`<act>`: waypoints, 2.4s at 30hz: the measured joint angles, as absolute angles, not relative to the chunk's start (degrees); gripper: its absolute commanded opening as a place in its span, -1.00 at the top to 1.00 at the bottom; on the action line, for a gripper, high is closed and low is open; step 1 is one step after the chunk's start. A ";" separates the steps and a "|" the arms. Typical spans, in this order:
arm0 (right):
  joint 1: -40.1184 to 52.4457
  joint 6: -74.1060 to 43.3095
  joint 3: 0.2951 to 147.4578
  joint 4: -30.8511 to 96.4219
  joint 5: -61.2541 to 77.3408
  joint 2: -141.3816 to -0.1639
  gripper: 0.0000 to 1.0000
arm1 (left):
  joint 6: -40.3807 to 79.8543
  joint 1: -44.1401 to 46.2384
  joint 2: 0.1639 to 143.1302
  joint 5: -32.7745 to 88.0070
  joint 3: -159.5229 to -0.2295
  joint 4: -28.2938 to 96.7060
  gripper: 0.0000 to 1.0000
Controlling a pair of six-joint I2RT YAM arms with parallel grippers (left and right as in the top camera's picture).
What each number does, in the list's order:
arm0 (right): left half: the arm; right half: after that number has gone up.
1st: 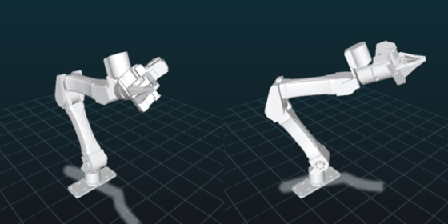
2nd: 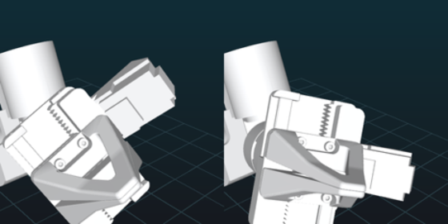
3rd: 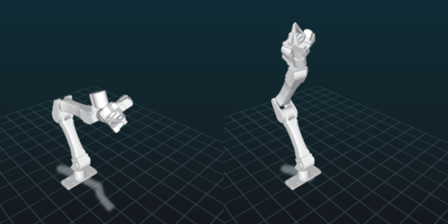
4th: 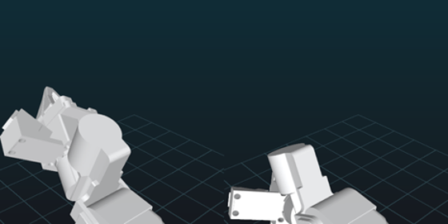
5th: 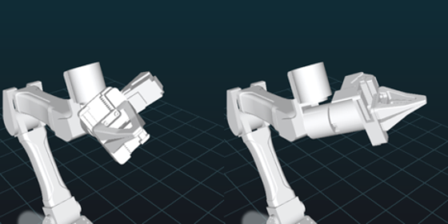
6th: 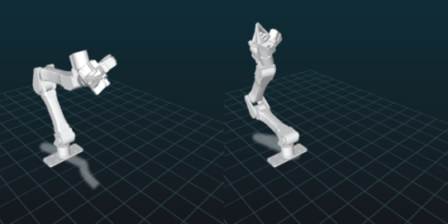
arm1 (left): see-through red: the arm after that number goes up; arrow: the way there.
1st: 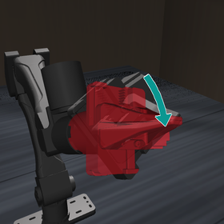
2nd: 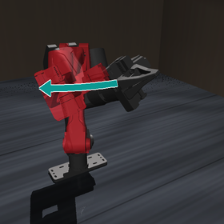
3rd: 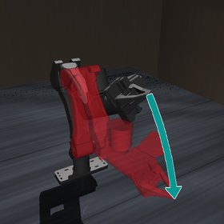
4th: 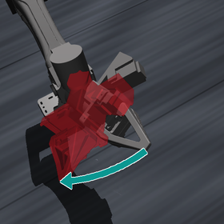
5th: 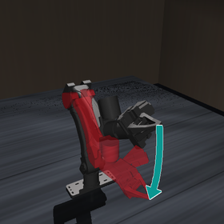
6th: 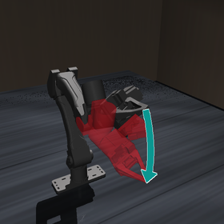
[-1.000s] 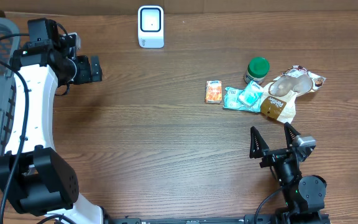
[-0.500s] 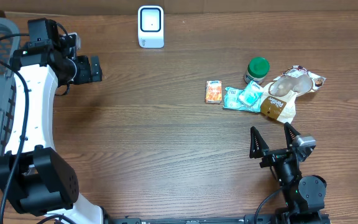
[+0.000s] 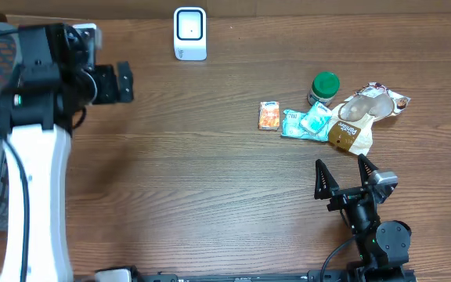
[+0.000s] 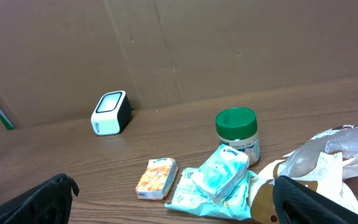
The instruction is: Scan the item barcode
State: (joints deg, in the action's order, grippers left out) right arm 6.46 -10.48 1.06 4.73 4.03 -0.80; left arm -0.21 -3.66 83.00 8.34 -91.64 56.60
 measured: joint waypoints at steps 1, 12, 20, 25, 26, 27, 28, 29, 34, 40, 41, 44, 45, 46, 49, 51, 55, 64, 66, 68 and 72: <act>6.48 -10.48 1.06 4.73 4.05 -0.80 -1.00 | -0.21 -2.33 80.58 8.36 -90.61 56.62 -0.99; 6.48 -10.48 1.06 4.80 4.05 -0.78 -0.99 | -0.23 6.02 61.10 7.62 -74.78 57.19 -0.99; 6.48 -10.46 1.06 4.73 4.03 -0.78 -1.00 | -0.84 6.02 45.06 5.13 -57.45 37.71 -0.99; 6.46 -10.44 1.06 4.73 4.03 -0.78 -1.00 | -1.93 6.02 35.81 4.69 -42.39 16.67 -0.99; 6.48 -10.44 1.06 4.75 4.03 -0.78 -1.00 | -1.96 6.02 34.54 4.67 -39.88 13.78 -0.99; 6.46 -10.44 1.06 4.69 4.03 -0.78 -1.00 | -2.00 6.02 33.01 4.67 -36.58 9.74 -0.99; 6.46 -10.46 1.06 4.75 4.03 -0.80 -1.00 | -2.07 6.02 31.77 4.64 -33.61 6.15 -1.00; 6.48 -10.44 1.06 4.73 4.03 -0.80 -1.00 | -2.11 6.02 30.50 4.62 -30.76 3.53 -0.99; 6.48 -10.46 1.06 4.75 4.05 -0.78 -1.00 | -2.13 6.02 25.10 4.45 -19.16 -6.37 -0.99; 6.46 -10.46 1.06 4.75 4.03 -0.78 -1.00 | -3.49 6.02 19.49 4.45 -12.29 -8.56 -0.99; 6.48 -10.44 1.06 4.75 4.05 -0.78 -1.00 | -3.81 6.02 18.61 4.45 -11.64 -8.60 -0.99; 6.48 -10.48 1.06 4.75 4.05 -0.78 -1.00 | -5.13 6.02 15.44 4.45 -9.58 -8.64 -0.99; 6.46 -10.46 1.06 4.71 4.05 -0.80 -1.00 | -5.37 6.02 14.37 4.43 -8.84 -8.71 -0.99; 6.48 -10.48 1.06 4.73 4.03 -0.78 -1.00 | -5.69 6.02 13.28 4.43 -8.03 -8.80 -0.99; 6.48 -10.46 1.06 4.73 4.03 -0.78 -1.00 | -6.24 6.02 9.93 4.45 -5.19 -8.78 -0.99; 6.48 -10.46 1.06 4.71 4.03 -0.78 -1.00 | -6.42 6.02 8.10 4.45 -3.33 -8.80 -0.99; 6.48 -10.46 1.06 4.73 4.05 -0.78 -1.00 | -6.46 5.98 5.45 4.45 -1.02 -7.20 -0.99; 6.48 -10.46 1.06 4.73 4.03 -0.78 -1.00 | -6.61 5.98 0.99 4.03 -0.51 3.53 -0.99; 6.46 -10.44 1.06 4.69 4.01 -0.78 -1.00 | -6.44 5.98 0.99 4.01 -0.51 4.08 -0.99; 6.48 -10.48 1.06 4.73 4.03 -0.78 -1.00 | -6.37 5.98 0.91 4.01 -0.51 4.10 -0.99; 6.48 -10.48 1.06 4.73 4.03 -0.78 -1.00 | -6.37 5.96 0.91 4.01 -0.51 4.10 -0.99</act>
